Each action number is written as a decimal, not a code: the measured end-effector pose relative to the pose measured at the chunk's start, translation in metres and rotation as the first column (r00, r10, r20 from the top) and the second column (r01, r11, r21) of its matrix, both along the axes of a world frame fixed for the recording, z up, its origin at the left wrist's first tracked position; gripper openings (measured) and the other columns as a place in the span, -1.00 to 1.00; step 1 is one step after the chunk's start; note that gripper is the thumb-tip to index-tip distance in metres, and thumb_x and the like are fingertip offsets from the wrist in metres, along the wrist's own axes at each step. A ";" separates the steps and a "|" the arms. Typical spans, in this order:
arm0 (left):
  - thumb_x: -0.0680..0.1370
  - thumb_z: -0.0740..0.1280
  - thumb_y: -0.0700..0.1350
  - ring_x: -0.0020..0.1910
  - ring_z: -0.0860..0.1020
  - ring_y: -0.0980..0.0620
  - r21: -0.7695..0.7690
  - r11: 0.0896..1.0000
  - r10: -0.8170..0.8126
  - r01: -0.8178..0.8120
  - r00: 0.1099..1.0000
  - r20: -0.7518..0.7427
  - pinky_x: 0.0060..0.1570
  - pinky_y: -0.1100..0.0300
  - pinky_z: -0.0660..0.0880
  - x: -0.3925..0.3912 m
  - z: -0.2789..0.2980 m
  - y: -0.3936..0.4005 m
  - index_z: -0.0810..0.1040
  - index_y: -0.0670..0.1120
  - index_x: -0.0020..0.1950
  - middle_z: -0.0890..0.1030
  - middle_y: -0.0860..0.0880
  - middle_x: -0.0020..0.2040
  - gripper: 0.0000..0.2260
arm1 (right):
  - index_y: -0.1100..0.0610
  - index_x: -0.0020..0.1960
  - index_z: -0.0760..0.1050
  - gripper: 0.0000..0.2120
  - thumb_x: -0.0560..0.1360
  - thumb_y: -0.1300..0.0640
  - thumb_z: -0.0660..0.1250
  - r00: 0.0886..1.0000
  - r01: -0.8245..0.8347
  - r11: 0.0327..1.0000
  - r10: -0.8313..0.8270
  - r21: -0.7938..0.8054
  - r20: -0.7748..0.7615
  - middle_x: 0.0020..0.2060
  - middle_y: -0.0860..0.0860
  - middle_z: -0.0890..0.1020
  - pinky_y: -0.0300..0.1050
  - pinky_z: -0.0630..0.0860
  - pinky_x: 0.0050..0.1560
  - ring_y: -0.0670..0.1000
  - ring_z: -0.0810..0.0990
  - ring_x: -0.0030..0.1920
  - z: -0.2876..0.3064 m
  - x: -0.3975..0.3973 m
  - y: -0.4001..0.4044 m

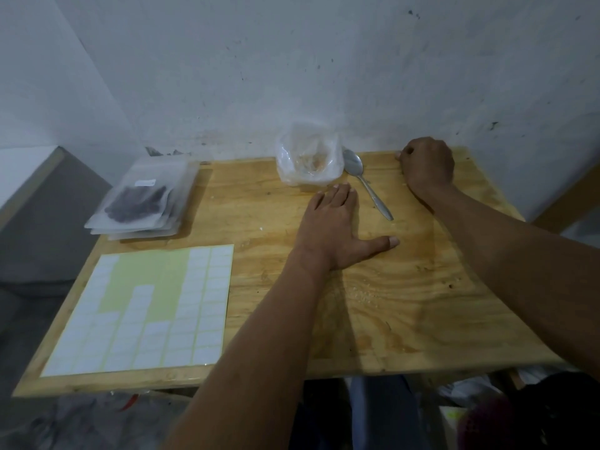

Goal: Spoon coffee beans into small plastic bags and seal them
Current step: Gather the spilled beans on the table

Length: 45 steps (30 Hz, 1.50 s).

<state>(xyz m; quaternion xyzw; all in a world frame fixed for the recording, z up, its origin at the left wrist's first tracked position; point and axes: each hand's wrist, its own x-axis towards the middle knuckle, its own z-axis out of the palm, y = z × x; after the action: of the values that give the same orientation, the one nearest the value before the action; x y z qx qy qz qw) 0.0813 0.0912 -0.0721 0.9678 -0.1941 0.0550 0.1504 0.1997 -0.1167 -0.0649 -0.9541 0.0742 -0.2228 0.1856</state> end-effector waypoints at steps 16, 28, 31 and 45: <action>0.38 0.15 0.59 0.60 0.18 -0.08 -0.031 0.999 -0.006 0.006 1.000 0.003 0.58 -0.05 0.08 -0.002 0.001 0.001 0.31 -0.14 0.55 0.27 -0.12 0.60 0.00 | 0.18 -0.27 0.42 -0.70 0.54 0.27 0.00 0.984 0.152 -0.232 -0.052 0.961 -0.169 -0.48 0.00 0.37 -0.26 0.07 -0.56 -0.05 0.17 -0.57 0.040 -0.031 0.012; 0.60 0.26 0.22 0.31 0.38 -0.28 -0.442 0.743 0.613 -0.502 0.775 0.152 0.16 -0.14 0.43 0.020 0.033 0.036 0.48 0.07 0.46 0.33 -0.23 0.42 -0.53 | 0.14 -0.28 0.34 -0.65 0.69 0.16 0.08 0.973 0.224 -0.339 0.132 0.914 -0.190 -0.47 0.03 0.40 -0.32 0.19 -0.62 -0.06 0.23 -0.52 0.048 -0.086 0.031; 0.63 0.30 0.03 0.26 0.50 -0.25 -0.590 0.624 0.601 -0.512 0.797 -0.055 0.21 -0.05 0.46 0.035 0.043 0.043 0.52 -0.02 0.45 0.45 -0.23 0.34 -0.61 | 0.14 -0.28 0.36 -0.64 0.69 0.12 0.12 0.955 0.268 -0.184 0.180 0.946 -0.236 -0.46 0.02 0.41 -0.29 0.14 -0.61 -0.07 0.23 -0.54 0.041 -0.096 0.034; 0.38 0.35 -0.06 -0.10 0.68 -0.13 -0.848 0.510 0.124 -0.143 0.988 -0.092 0.01 -0.14 0.63 -0.007 0.068 -0.086 0.65 -0.02 0.27 0.62 -0.04 0.09 -0.55 | 0.10 -0.29 0.31 -0.63 0.68 0.05 0.22 0.982 0.165 0.037 -0.103 0.986 -0.160 -0.46 -0.01 0.28 -0.33 0.04 -0.62 -0.10 0.11 -0.61 0.059 -0.172 -0.075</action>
<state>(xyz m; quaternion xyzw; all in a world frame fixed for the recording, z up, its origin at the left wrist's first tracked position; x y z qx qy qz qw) 0.0744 0.0049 -0.0045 0.7827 -0.0660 0.1448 0.6018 0.0275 -0.1913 -0.0058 -0.5573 0.2996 -0.1051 0.7672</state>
